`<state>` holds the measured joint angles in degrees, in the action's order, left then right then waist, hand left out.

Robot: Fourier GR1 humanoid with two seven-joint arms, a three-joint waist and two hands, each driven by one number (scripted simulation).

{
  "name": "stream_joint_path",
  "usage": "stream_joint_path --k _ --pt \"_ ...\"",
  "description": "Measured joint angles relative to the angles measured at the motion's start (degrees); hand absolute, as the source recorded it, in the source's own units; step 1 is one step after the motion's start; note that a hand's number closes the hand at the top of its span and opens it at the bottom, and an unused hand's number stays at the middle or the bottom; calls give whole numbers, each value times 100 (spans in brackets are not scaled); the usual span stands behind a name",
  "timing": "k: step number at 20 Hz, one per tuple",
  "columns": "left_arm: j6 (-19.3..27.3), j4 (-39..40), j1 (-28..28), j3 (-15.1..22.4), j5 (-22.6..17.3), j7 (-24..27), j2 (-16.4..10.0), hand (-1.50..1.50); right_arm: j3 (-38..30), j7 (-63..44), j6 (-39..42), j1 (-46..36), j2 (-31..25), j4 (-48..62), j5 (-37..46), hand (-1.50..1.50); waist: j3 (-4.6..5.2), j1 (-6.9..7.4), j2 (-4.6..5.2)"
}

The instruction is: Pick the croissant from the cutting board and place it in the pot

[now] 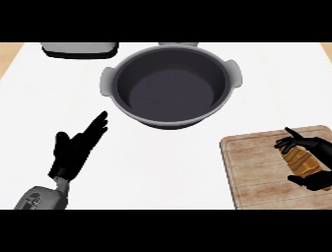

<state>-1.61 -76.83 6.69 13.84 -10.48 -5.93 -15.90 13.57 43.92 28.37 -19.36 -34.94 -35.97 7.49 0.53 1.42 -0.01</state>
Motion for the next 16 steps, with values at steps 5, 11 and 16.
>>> stream_joint_path --k 5,11,16 --pt "8 -10 -19 -5 23 10 43 0 75 148 -49 -5 76 140 -164 150 29 12 -13" --pt "-7 -43 -37 -57 22 -12 34 0 83 514 -282 76 139 148 -384 150 19 -4 -10" --pt "-30 -2 84 46 107 -40 133 0 -30 397 -371 -623 294 502 -557 150 -47 149 77"
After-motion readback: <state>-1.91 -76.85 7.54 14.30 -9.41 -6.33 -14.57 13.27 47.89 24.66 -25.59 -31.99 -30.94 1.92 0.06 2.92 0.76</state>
